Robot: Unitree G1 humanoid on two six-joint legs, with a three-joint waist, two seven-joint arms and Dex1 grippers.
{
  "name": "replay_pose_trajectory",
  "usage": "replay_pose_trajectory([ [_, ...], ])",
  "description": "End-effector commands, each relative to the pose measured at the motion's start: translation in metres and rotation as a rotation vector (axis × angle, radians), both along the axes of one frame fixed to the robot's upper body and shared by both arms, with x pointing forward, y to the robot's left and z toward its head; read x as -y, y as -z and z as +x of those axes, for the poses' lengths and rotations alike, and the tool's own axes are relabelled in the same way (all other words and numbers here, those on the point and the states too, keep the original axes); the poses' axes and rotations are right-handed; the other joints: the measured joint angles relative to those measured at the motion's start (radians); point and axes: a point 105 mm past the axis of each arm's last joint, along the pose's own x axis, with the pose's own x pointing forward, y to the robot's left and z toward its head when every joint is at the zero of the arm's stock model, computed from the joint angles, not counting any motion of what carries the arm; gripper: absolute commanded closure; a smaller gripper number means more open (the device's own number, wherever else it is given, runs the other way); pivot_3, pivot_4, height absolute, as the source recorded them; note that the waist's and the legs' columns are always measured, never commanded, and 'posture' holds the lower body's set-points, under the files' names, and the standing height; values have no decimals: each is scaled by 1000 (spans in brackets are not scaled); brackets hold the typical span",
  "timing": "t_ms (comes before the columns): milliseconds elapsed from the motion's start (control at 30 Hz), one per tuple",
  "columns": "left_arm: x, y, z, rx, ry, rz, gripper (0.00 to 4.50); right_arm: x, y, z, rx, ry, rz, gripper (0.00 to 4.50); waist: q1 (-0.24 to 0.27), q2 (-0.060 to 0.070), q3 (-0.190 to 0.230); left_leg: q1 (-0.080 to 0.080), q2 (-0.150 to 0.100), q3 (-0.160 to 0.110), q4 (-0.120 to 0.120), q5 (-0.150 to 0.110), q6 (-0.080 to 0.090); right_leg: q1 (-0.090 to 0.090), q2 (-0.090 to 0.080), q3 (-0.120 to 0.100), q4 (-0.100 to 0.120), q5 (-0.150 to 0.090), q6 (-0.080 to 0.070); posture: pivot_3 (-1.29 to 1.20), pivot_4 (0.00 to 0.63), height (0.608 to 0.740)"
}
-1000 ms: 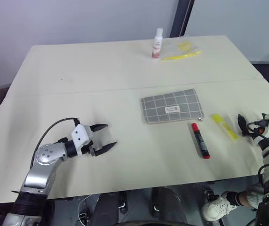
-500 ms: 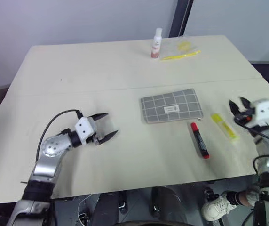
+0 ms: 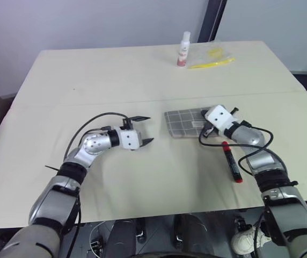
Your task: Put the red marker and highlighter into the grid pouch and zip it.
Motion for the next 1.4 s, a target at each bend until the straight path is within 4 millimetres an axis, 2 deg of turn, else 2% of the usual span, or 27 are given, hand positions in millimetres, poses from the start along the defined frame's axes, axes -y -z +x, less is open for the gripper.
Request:
replay_pose_trajectory([
  [33, 18, 4, -2, 20, 71, 45, 474, 5, -12, 0, 32, -25, -79, 4476, 2, 0, 0, 0, 0, 0, 0, -1, 1, 0, 0, 0, 0, 0, 0, 0, 150, 740],
  [133, 35, -4, 4, 27, 72, 1, 474, 3, -6, -4, -6, -39, -60, 4476, 0, 0, 0, 0, 0, 0, 0, -2, 4, 0, 0, 0, 0, 0, 0, 0, 150, 740],
  [267, 57, -3, 3, -14, 97, -35, 474, 1, -8, -4, 3, -39, -48, 4476, -2, -1, 0, 0, 0, 0, 1, -2, 4, 0, 0, 0, 0, 2, 3, 0, 150, 740],
  [400, 67, 4, 0, -41, 128, 2, 474, -1, -14, -3, 20, -39, -39, 4476, -6, -1, 0, 0, 1, 0, 1, -2, 4, 0, 1, 0, 0, 2, 3, 0, 150, 740],
  [500, 70, 4, 5, -54, 111, 21, 474, -1, -19, -3, 34, -38, -35, 4476, -5, -1, 0, 0, 1, 0, 1, -2, 4, 0, 1, 0, 0, 2, 3, 0, 150, 740],
  [600, 69, 5, 8, -89, 95, 27, 1341, -3, -21, -4, 39, -42, -29, 4500, -6, -1, 0, 0, 0, 0, 2, -3, 5, 0, 0, 0, 0, 2, 3, 0, 150, 740],
  [800, 71, 7, 9, -120, 88, 21, 4335, -4, -23, -6, 46, -40, -22, 4500, -8, -1, 0, 0, 1, -1, 2, -3, 5, 0, 1, 0, 1, 2, 3, 0, 150, 740],
  [1033, 72, 5, 8, -142, 94, -8, 4431, -3, -31, -7, 67, -45, -8, 4500, -8, -1, 0, 0, 1, -1, 2, -3, 6, 0, 0, 0, 1, 2, 3, 0, 150, 740],
  [1167, 68, -2, 8, -152, 96, -53, 4431, -5, -42, -11, 73, -70, 58, 4500, -10, -1, 0, 0, 1, -1, 2, -3, 6, 0, 0, 0, 1, 2, 3, 0, 150, 740],
  [1200, 67, -5, 9, -150, 93, -63, 4500, -5, -46, -14, 66, -77, 96, 3951, -10, -1, 0, 0, 1, -1, 2, -3, 6, 0, 0, 0, 1, 2, 3, 0, 150, 740],
  [1233, 66, -6, 9, -144, 94, -65, 4500, -5, -49, -17, 59, -90, 119, 3630, -10, -1, 0, 0, 1, -1, 2, -3, 6, 0, 0, 0, 1, 2, 3, 0, 150, 740],
  [1300, 63, -9, 8, -130, 99, -69, 4500, 0, -61, -26, 44, -99, 204, 2573, -11, -1, 0, 0, 1, -1, 2, -3, 6, 0, 0, 0, 1, 2, 3, 0, 150, 740],
  [1400, 56, -11, 10, -108, 75, -65, 4500, 9, -66, -50, -32, -112, 253, 1042, -6, -1, 0, 0, 1, -1, 2, -3, 6, 0, 0, 0, 1, 2, 3, 0, 150, 740],
])
